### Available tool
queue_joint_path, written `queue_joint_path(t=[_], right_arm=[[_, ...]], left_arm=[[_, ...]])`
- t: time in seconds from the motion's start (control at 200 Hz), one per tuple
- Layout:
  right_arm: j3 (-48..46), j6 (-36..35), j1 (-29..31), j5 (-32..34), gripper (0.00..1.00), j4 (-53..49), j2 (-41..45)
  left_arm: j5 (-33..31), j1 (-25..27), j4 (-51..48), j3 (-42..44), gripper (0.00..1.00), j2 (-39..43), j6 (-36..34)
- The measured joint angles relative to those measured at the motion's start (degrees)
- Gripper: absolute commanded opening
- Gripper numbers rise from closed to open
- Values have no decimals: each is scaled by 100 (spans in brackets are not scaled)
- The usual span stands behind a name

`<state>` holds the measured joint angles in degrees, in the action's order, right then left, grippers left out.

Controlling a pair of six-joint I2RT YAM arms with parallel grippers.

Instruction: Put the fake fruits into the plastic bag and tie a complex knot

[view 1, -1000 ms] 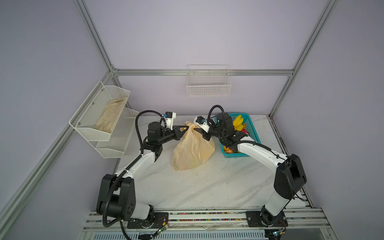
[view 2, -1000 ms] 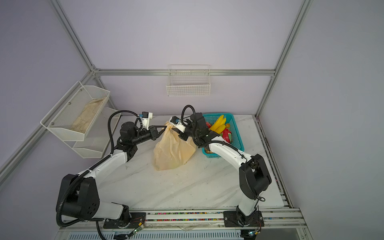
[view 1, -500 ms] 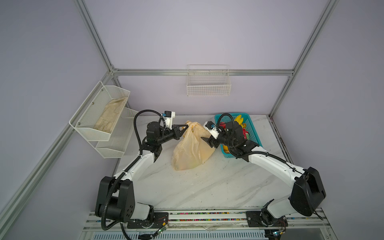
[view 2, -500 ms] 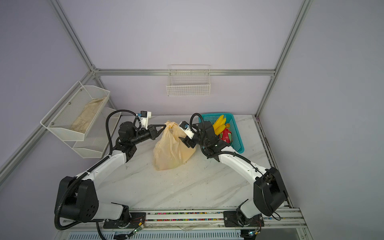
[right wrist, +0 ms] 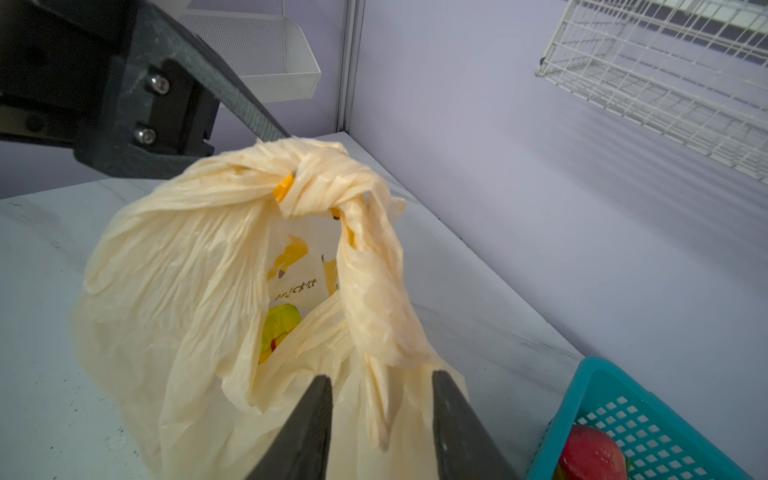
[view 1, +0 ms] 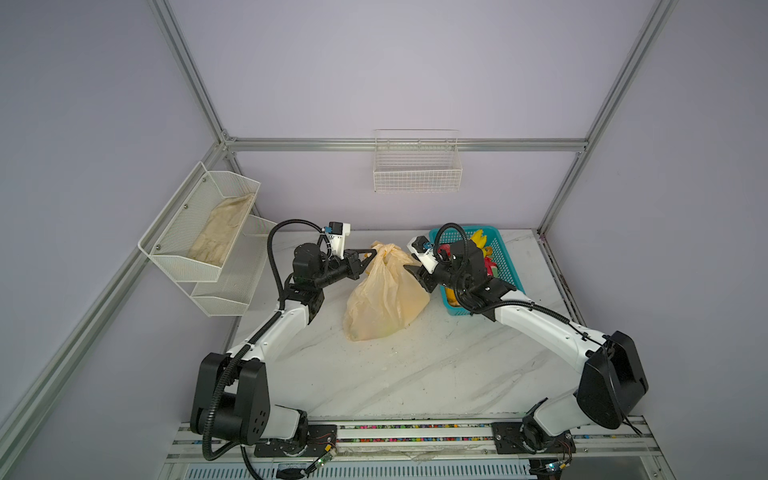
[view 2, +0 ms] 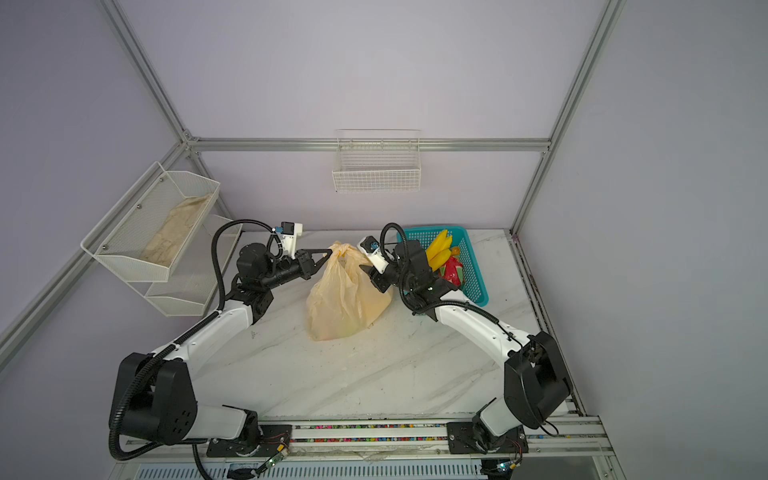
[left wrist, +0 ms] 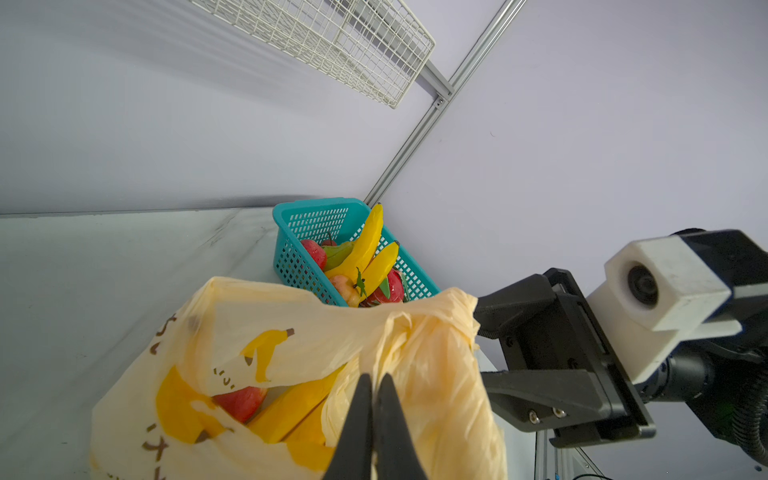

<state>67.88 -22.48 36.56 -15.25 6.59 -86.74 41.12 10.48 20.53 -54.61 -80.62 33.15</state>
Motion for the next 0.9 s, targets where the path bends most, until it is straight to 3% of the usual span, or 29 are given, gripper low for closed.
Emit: queue_joint_path(t=[0.325, 0.65, 0.775, 0.9], right_arm=[[203, 15, 0, 15, 21, 28, -72], [203, 15, 0, 96, 25, 17, -74], [203, 13, 0, 107, 18, 11, -105], [203, 28, 0, 120, 3, -7, -122]], left_arm=[[2, 0, 0, 0, 0, 0, -85], [0, 0, 0, 0, 0, 0, -127], [0, 0, 0, 0, 0, 0, -127], [0, 0, 0, 0, 0, 0, -127]])
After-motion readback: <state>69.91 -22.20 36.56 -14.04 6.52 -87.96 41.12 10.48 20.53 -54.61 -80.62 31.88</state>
